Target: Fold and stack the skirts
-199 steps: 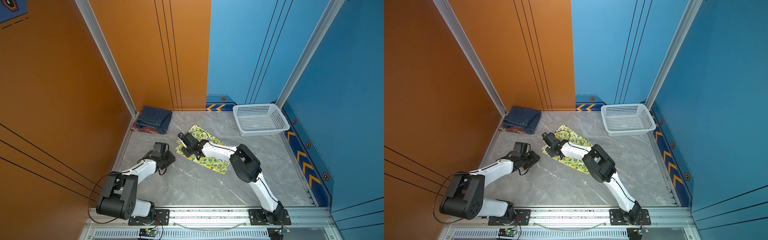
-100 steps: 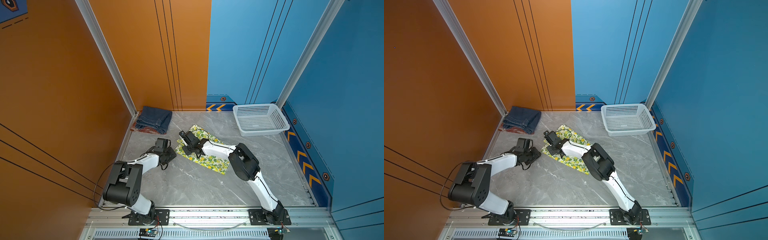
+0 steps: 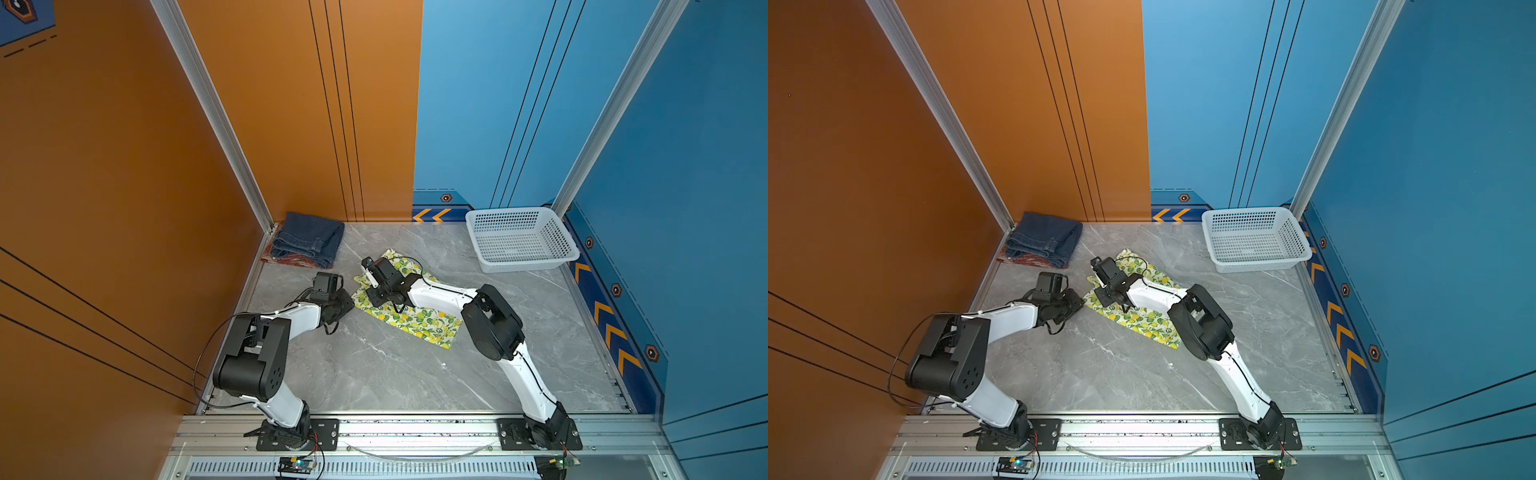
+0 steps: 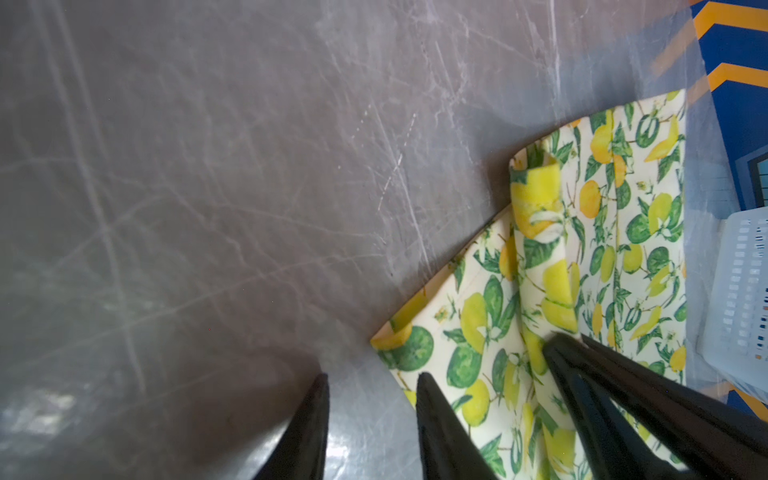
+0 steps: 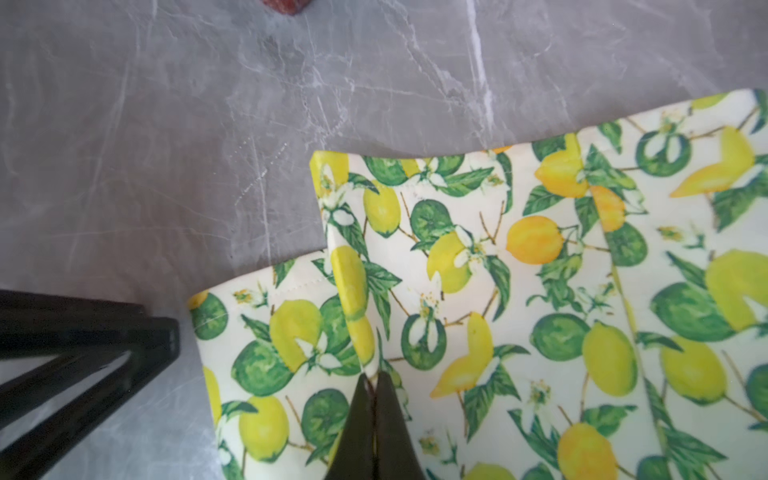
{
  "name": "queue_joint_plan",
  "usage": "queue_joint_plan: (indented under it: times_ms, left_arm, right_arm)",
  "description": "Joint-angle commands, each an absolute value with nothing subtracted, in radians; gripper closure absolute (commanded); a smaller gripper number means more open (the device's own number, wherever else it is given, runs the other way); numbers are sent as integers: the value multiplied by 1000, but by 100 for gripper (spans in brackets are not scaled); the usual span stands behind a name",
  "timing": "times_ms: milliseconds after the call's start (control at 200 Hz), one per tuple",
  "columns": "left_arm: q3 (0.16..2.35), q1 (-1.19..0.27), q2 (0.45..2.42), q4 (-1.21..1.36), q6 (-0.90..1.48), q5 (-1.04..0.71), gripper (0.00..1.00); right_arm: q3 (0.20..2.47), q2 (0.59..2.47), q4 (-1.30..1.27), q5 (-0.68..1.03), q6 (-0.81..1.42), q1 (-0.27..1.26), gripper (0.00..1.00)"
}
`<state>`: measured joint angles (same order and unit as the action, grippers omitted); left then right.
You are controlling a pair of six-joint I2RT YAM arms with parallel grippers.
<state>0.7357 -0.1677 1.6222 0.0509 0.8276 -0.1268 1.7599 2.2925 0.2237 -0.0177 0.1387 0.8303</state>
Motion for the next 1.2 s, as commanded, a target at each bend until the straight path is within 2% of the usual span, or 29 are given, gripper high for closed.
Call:
queue_joint_plan:
  times_ms: [0, 280, 636, 921, 1197]
  left_arm:
    - [735, -171, 1671, 13, 819, -112, 65]
    - [729, -166, 1684, 28, 818, -120, 70]
    - [727, -167, 1687, 34, 809, -131, 92]
    - [733, -167, 1696, 37, 809, -134, 96]
    - [728, -167, 1688, 37, 810, -136, 97]
  right_arm:
    - [1718, 2197, 194, 30, 182, 828, 100]
    - [1610, 2120, 171, 33, 208, 841, 100]
    - [1518, 2039, 140, 39, 245, 854, 100]
    - [1478, 2004, 136, 41, 263, 869, 100]
    - [1446, 2011, 125, 48, 289, 894, 100]
